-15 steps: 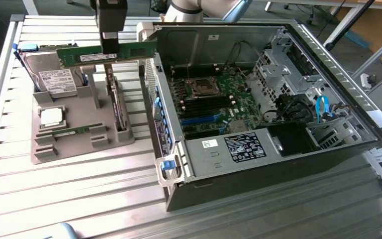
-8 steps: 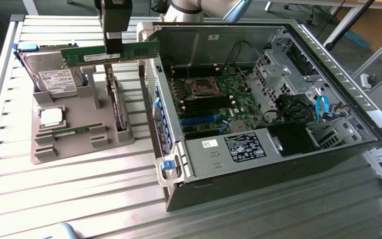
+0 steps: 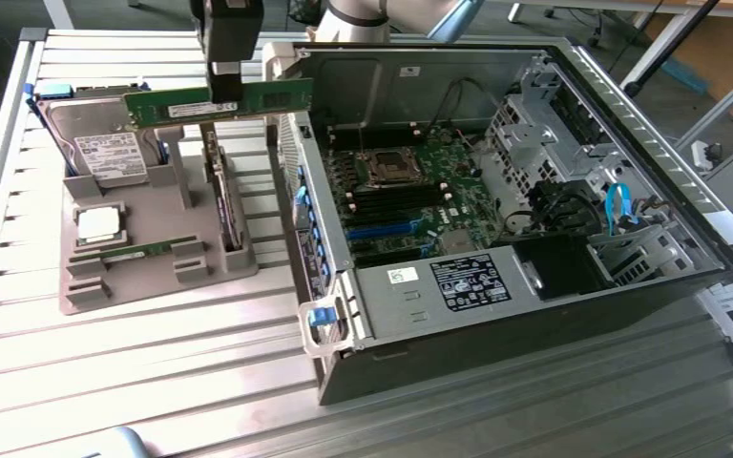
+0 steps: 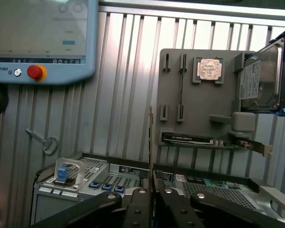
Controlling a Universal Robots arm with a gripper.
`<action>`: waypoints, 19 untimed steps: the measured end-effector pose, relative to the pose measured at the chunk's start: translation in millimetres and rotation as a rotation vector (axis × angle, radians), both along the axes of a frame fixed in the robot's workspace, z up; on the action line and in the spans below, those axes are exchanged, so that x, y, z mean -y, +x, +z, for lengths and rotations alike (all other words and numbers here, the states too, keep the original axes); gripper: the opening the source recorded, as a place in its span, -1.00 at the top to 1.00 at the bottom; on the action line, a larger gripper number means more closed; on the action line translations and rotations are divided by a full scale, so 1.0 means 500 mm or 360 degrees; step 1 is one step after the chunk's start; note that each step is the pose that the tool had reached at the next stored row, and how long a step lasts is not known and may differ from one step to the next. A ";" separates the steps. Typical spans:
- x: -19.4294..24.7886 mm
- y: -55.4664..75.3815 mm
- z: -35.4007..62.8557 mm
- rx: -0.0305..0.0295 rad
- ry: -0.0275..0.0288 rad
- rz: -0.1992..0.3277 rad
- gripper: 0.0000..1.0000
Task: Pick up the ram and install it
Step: 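Pick up the ram and move it above insertion slot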
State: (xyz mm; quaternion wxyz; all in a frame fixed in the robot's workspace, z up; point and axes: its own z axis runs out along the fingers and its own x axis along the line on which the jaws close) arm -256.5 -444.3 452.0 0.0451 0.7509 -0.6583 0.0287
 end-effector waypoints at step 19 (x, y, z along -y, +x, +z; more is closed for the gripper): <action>0.0000 0.020 0.000 -0.00001 -0.00023 0.0000 0.74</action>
